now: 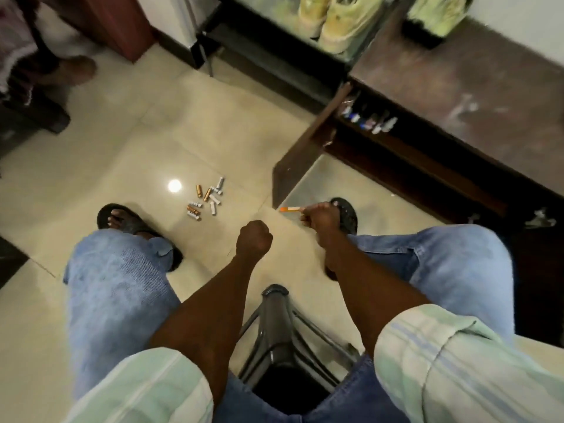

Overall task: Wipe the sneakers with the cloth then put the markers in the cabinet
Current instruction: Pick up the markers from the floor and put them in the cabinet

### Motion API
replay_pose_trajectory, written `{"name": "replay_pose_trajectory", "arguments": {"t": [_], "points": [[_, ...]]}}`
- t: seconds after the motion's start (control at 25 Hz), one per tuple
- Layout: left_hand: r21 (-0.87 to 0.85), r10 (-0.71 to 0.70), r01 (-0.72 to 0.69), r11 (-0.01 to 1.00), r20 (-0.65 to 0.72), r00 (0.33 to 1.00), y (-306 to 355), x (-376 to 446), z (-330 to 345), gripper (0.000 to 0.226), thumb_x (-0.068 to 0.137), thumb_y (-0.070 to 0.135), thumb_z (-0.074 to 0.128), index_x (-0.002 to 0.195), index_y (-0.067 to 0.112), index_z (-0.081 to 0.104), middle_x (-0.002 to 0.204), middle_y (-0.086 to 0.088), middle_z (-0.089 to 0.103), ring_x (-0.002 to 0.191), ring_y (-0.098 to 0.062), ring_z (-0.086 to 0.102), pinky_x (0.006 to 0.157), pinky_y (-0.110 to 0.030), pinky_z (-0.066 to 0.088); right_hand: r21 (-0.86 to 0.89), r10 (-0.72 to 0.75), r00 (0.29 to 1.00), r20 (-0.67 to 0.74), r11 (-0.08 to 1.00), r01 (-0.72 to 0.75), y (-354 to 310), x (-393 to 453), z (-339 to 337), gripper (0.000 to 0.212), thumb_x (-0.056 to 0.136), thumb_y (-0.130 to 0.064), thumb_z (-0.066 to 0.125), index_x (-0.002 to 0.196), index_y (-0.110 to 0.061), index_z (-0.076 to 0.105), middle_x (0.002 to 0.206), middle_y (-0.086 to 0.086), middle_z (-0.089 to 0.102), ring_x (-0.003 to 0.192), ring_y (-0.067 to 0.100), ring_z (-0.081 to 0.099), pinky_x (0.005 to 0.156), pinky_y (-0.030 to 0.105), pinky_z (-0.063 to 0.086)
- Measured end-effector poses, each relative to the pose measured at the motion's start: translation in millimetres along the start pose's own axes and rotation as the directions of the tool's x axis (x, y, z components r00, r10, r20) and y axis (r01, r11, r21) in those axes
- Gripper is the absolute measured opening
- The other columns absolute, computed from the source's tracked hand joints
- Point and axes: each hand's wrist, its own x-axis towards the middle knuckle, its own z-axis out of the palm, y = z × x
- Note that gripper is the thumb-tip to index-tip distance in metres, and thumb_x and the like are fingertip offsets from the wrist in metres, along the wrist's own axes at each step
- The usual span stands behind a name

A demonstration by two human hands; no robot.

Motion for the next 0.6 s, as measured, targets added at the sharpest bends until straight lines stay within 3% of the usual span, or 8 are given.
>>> {"name": "replay_pose_trajectory", "arguments": {"t": [0.2, 0.36, 0.48, 0.56, 0.6], "points": [[0.062, 0.253, -0.255, 0.965, 0.034, 0.967, 123.4, -4.9, 29.9, 0.026, 0.080, 0.008, 0.049, 0.093, 0.011, 0.071, 0.101, -0.008, 0.070, 0.098, -0.028, 0.063, 0.080, -0.030, 0.048, 0.181, -0.077, 0.951, -0.298, 0.974, 0.135, -75.4, 31.4, -105.4, 0.019, 0.081, 0.003, 0.058, 0.071, -0.013, 0.057, 0.074, 0.014, 0.065, 0.055, 0.019, 0.059, 0.044, 0.022, 0.043], [0.065, 0.341, -0.344, 0.937, 0.056, 0.938, 193.6, 25.8, 58.0, 0.024, 0.082, 0.009, 0.050, 0.091, 0.013, 0.072, 0.099, -0.008, 0.072, 0.095, -0.026, 0.065, 0.082, -0.029, 0.051, 0.160, -0.078, 0.917, -0.391, 0.975, 0.151, -117.2, 82.6, -175.1, 0.020, 0.082, 0.003, 0.058, 0.073, -0.015, 0.061, 0.083, 0.012, 0.069, 0.063, 0.017, 0.063, 0.048, 0.025, 0.050], [0.086, 0.364, -0.373, 0.924, 0.104, 0.926, 223.0, 62.5, 85.0, 0.025, 0.082, 0.009, 0.048, 0.088, 0.015, 0.072, 0.099, -0.007, 0.072, 0.094, -0.025, 0.065, 0.083, -0.028, 0.052, 0.119, -0.077, 0.905, -0.419, 0.983, 0.139, -131.9, 136.9, -205.9, 0.014, 0.083, -0.002, 0.065, 0.076, -0.012, 0.059, 0.080, 0.007, 0.065, 0.072, 0.018, 0.064, 0.060, 0.026, 0.055], [0.086, 0.368, -0.380, 0.921, 0.125, 0.921, 233.2, 89.7, 100.5, 0.024, 0.080, 0.009, 0.046, 0.074, 0.020, 0.067, 0.092, -0.008, 0.071, 0.090, -0.025, 0.066, 0.078, -0.027, 0.051, 0.066, -0.090, 0.919, -0.384, 0.990, 0.125, -140.5, 169.2, -207.2, 0.014, 0.087, -0.009, 0.062, 0.076, -0.014, 0.055, 0.079, 0.001, 0.056, 0.075, 0.016, 0.057, 0.066, 0.026, 0.050], [0.083, 0.373, -0.384, 0.920, 0.124, 0.920, 235.7, 100.3, 105.8, 0.025, 0.080, 0.010, 0.045, 0.071, 0.023, 0.064, 0.090, -0.008, 0.071, 0.088, -0.025, 0.066, 0.077, -0.026, 0.051, 0.003, -0.112, 0.922, -0.370, 0.993, 0.122, -142.5, 183.6, -203.9, 0.004, 0.091, -0.013, 0.058, 0.086, -0.013, 0.057, 0.086, 0.000, 0.053, 0.082, 0.016, 0.053, 0.072, 0.026, 0.046]]}}
